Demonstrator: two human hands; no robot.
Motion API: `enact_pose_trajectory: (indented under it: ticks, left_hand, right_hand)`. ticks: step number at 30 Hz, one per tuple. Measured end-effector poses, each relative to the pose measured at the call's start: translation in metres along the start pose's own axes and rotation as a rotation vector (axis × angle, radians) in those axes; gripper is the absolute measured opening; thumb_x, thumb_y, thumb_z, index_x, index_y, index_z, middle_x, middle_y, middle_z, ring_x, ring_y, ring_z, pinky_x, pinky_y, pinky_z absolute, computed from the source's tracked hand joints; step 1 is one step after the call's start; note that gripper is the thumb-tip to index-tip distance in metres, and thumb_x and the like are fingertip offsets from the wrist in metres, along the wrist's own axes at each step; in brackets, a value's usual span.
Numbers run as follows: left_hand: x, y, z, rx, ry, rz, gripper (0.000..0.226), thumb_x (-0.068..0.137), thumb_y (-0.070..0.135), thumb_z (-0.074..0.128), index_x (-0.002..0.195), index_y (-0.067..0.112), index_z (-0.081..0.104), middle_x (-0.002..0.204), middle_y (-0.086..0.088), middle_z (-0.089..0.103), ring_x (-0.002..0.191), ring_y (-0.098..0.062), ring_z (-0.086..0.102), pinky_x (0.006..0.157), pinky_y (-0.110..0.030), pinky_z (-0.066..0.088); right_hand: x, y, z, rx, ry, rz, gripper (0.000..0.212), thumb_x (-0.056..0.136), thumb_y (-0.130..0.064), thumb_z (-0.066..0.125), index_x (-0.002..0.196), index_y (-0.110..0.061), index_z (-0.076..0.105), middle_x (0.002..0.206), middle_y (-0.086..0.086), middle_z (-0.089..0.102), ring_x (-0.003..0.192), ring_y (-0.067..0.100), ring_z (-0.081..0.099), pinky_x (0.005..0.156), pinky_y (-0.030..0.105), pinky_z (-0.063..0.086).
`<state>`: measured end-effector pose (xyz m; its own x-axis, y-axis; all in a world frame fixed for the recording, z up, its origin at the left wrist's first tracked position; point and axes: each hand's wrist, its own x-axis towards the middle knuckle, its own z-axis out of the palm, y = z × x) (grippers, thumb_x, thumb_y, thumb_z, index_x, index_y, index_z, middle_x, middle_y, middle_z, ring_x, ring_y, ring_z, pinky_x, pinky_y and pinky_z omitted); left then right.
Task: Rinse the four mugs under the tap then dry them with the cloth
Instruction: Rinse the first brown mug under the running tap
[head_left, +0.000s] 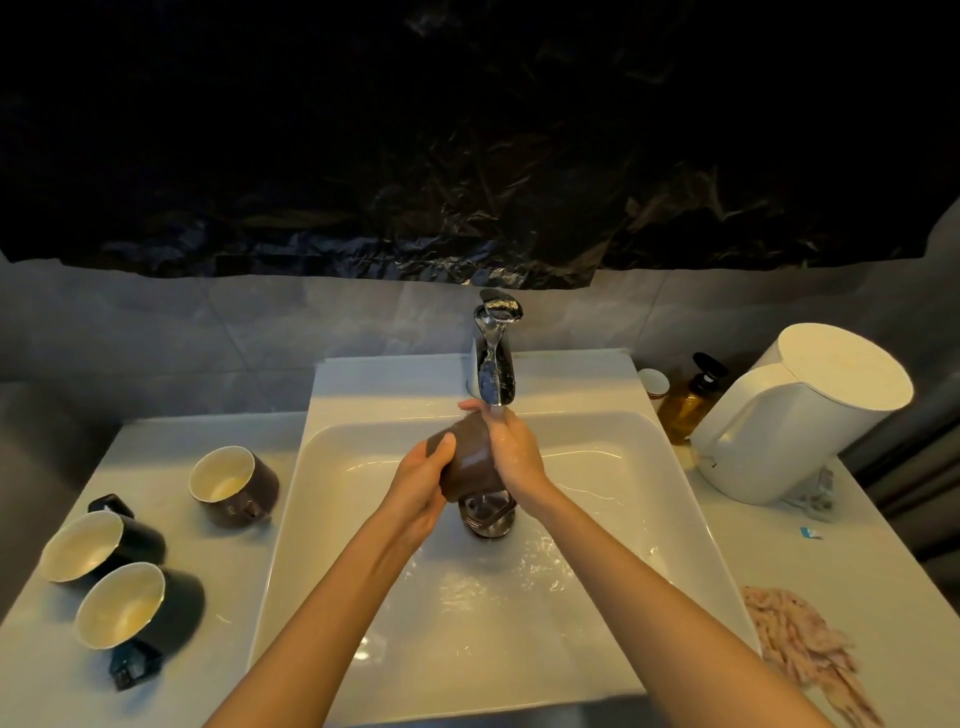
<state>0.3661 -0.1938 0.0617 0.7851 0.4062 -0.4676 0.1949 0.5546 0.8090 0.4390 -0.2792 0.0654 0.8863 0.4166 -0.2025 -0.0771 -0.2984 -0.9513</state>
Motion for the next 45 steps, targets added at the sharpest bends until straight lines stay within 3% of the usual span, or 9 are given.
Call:
enact_pose_trajectory:
  ticks: [7, 13, 19, 22, 25, 29, 32, 39, 45]
  left_hand:
    - [-0.007, -0.002, -0.01, 0.444, -0.133, 0.245, 0.031, 0.095, 0.024, 0.054, 0.125, 0.015, 0.053, 0.117, -0.005, 0.064, 0.106, -0.013, 0.06, 0.078, -0.015, 0.051]
    - [-0.011, -0.014, -0.019, 1.025, -0.237, 0.544, 0.012, 0.089, 0.033, 0.063, 0.098, 0.026, 0.067, 0.085, 0.005, 0.068, 0.088, -0.023, 0.058, 0.077, -0.029, 0.046]
    - [-0.021, -0.024, -0.009, 1.564, -0.192, 0.88, 0.022, 0.088, 0.039, 0.061, 0.108, 0.033, 0.069, 0.105, 0.008, 0.068, 0.105, -0.023, 0.045, 0.091, -0.028, 0.03]
    - [-0.018, -0.026, -0.013, 1.32, -0.168, 1.001, 0.019, 0.081, 0.031, 0.071, 0.1, 0.026, 0.073, 0.096, 0.006, 0.071, 0.096, -0.013, 0.056, 0.087, -0.035, 0.047]
    - [-0.018, -0.019, -0.016, 1.127, -0.034, 0.983, 0.03, 0.089, 0.03, 0.063, 0.119, 0.025, 0.061, 0.12, 0.012, 0.056, 0.116, -0.001, 0.04, 0.097, -0.015, 0.035]
    - [-0.009, -0.005, -0.009, 1.208, -0.229, 0.666, 0.036, 0.101, 0.033, 0.037, 0.135, 0.023, 0.043, 0.132, 0.013, 0.043, 0.124, -0.004, 0.038, 0.104, -0.022, 0.034]
    - [0.0, 0.0, 0.007, 1.26, -0.313, 0.538, 0.027, 0.102, 0.036, 0.031, 0.111, 0.019, 0.05, 0.107, 0.001, 0.055, 0.094, -0.012, 0.054, 0.085, -0.032, 0.048]
    - [0.016, 0.005, 0.029, 0.789, -0.259, 0.221, 0.047, 0.1, 0.042, 0.038, 0.082, 0.004, 0.059, 0.074, -0.003, 0.055, 0.066, -0.013, 0.05, 0.058, -0.018, 0.045]
    - [0.022, -0.006, 0.039, 0.283, -0.036, 0.139, 0.04, 0.096, 0.041, 0.048, 0.066, 0.015, 0.047, 0.045, 0.011, 0.039, 0.057, -0.013, 0.034, 0.058, -0.027, 0.03]
  right_hand:
    - [-0.014, -0.011, -0.027, 0.136, -0.282, 0.35, 0.048, 0.093, -0.062, 0.042, 0.13, -0.032, 0.04, 0.119, -0.001, 0.052, 0.102, 0.024, 0.059, 0.068, 0.044, 0.059]
    - [-0.018, -0.008, -0.044, 0.257, -0.369, 0.593, 0.066, 0.077, -0.072, 0.057, 0.118, -0.02, 0.055, 0.112, 0.011, 0.065, 0.098, 0.031, 0.066, 0.075, 0.054, 0.058]
    - [-0.028, 0.004, -0.044, 0.079, -0.235, 0.464, 0.047, 0.086, -0.046, 0.065, 0.123, -0.025, 0.047, 0.117, 0.005, 0.052, 0.098, 0.027, 0.062, 0.069, 0.051, 0.06]
    - [-0.031, 0.007, -0.044, 0.191, -0.124, 0.447, 0.026, 0.096, -0.028, 0.045, 0.121, -0.022, 0.048, 0.11, 0.005, 0.051, 0.093, 0.026, 0.061, 0.069, 0.052, 0.059]
    - [-0.03, 0.007, -0.057, 0.222, -0.06, 0.443, 0.028, 0.096, -0.022, 0.039, 0.124, -0.021, 0.045, 0.109, 0.003, 0.046, 0.091, 0.025, 0.054, 0.064, 0.046, 0.06]
    - [-0.028, 0.002, -0.076, 0.159, -0.103, 0.538, 0.032, 0.093, -0.022, 0.044, 0.124, -0.018, 0.042, 0.102, 0.005, 0.044, 0.087, 0.023, 0.048, 0.062, 0.041, 0.06]
    - [-0.027, -0.001, -0.081, 0.103, -0.132, 0.566, 0.033, 0.09, -0.022, 0.046, 0.123, -0.017, 0.043, 0.1, 0.006, 0.047, 0.088, 0.022, 0.048, 0.06, 0.038, 0.059]
    - [-0.018, -0.003, -0.087, 0.183, -0.14, 0.628, 0.035, 0.085, -0.022, 0.051, 0.119, -0.017, 0.043, 0.104, 0.009, 0.049, 0.092, 0.025, 0.049, 0.062, 0.037, 0.055]
    - [-0.015, 0.001, -0.082, 0.387, -0.134, 0.7, 0.017, 0.083, -0.022, 0.047, 0.099, -0.015, 0.05, 0.097, 0.011, 0.057, 0.088, 0.026, 0.054, 0.061, 0.033, 0.051]
